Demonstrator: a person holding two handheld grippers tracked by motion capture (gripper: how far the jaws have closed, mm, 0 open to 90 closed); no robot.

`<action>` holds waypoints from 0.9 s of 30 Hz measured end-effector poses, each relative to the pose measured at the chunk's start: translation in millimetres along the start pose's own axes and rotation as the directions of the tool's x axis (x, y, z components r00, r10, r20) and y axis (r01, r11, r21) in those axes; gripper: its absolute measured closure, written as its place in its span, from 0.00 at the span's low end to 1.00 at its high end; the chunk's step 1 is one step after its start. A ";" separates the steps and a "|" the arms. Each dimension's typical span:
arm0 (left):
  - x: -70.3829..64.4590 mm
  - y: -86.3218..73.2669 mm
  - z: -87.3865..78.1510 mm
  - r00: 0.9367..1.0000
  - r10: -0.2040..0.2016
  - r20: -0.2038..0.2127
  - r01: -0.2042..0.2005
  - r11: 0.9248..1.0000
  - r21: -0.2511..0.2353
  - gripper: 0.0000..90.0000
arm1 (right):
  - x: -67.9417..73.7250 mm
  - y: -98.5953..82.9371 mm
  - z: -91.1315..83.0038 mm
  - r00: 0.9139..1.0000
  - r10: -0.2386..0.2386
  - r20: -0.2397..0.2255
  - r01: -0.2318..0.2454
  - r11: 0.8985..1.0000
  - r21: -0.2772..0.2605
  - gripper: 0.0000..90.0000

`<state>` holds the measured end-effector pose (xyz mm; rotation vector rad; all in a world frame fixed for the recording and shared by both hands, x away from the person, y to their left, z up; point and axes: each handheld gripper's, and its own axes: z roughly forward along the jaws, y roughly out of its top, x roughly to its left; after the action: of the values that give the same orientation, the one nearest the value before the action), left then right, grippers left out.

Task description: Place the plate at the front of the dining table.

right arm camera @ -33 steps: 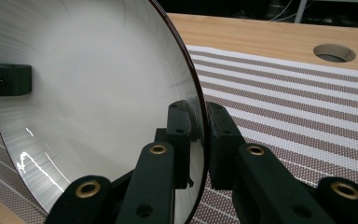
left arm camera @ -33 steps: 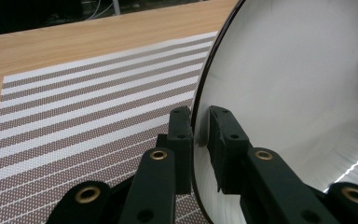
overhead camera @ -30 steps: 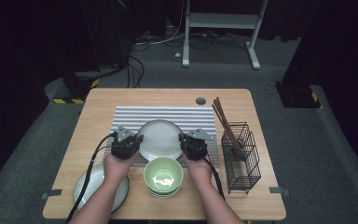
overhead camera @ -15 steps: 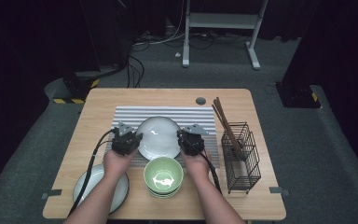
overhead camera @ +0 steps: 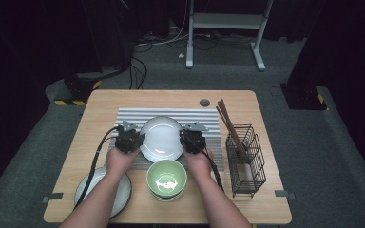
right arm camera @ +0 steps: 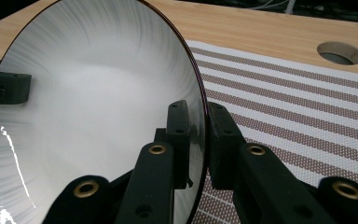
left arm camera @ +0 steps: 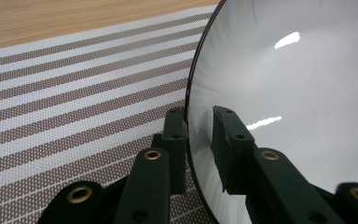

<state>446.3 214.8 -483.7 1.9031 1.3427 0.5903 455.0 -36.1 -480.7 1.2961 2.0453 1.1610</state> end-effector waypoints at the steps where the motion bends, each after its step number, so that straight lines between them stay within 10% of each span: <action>1: 0.8 0.5 1.5 1.000 0.002 -0.001 -0.002 1.000 0.004 0.84 | -0.6 0.2 1.3 1.000 0.000 0.000 0.000 1.000 0.001 0.89; 27: 3.0 9.6 18.4 0.999 0.030 -0.021 -0.029 0.997 0.074 0.83 | -9.9 -2.9 29.3 1.000 -0.001 0.011 0.001 0.999 0.046 0.84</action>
<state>466.3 210.3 -488.1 1.9842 1.3696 0.5848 479.5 -33.4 -499.7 1.3199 2.0766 1.1099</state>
